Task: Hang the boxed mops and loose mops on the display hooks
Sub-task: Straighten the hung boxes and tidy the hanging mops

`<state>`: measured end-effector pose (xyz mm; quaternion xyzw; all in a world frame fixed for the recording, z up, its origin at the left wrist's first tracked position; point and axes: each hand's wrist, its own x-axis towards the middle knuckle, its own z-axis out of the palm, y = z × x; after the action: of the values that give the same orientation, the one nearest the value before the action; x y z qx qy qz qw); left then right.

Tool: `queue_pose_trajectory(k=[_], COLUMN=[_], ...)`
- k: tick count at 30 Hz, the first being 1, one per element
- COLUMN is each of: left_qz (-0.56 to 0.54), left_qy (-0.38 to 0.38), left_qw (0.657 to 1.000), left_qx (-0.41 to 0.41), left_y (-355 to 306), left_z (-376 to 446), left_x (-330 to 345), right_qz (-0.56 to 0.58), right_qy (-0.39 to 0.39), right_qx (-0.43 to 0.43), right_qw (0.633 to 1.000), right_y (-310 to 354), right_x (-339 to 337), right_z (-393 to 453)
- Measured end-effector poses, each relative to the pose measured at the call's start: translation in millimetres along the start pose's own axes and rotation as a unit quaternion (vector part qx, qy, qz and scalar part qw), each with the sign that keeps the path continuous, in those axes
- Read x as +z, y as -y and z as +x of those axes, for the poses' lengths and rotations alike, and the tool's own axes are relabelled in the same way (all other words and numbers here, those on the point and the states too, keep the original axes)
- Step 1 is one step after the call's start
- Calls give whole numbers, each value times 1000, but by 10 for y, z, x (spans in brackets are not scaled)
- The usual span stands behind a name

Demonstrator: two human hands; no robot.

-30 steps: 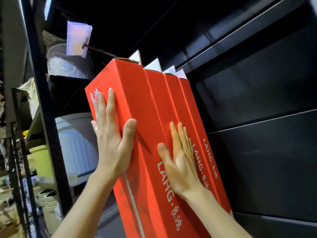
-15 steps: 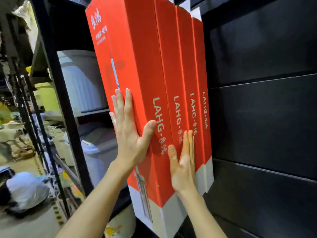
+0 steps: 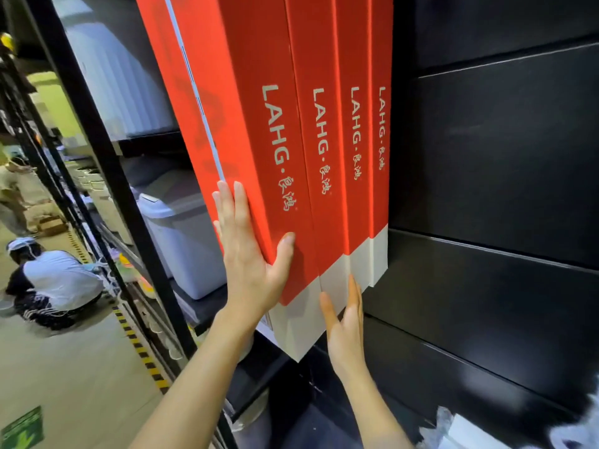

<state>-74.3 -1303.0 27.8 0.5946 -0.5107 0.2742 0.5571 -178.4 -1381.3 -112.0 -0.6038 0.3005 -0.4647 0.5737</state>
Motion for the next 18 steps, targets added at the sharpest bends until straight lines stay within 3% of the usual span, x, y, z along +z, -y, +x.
queue_pose_trajectory(k=[4,10,18], left_qz=[-2,0,-9], left_qy=[3,9,-2], left_qw=[1000,1000,1000], left_qx=[-6,-7,-11], left_y=[-2,15,51], left_z=[-28,-130,-135], left_x=[-5,6,63], right_qz=[112,307,301], right_qy=[-18,-12,12], right_qx=[71,146,141], right_qw=[991,940,943], right_y=[-104,-99,-116], right_x=[5,84,59], right_z=[-12,39,89])
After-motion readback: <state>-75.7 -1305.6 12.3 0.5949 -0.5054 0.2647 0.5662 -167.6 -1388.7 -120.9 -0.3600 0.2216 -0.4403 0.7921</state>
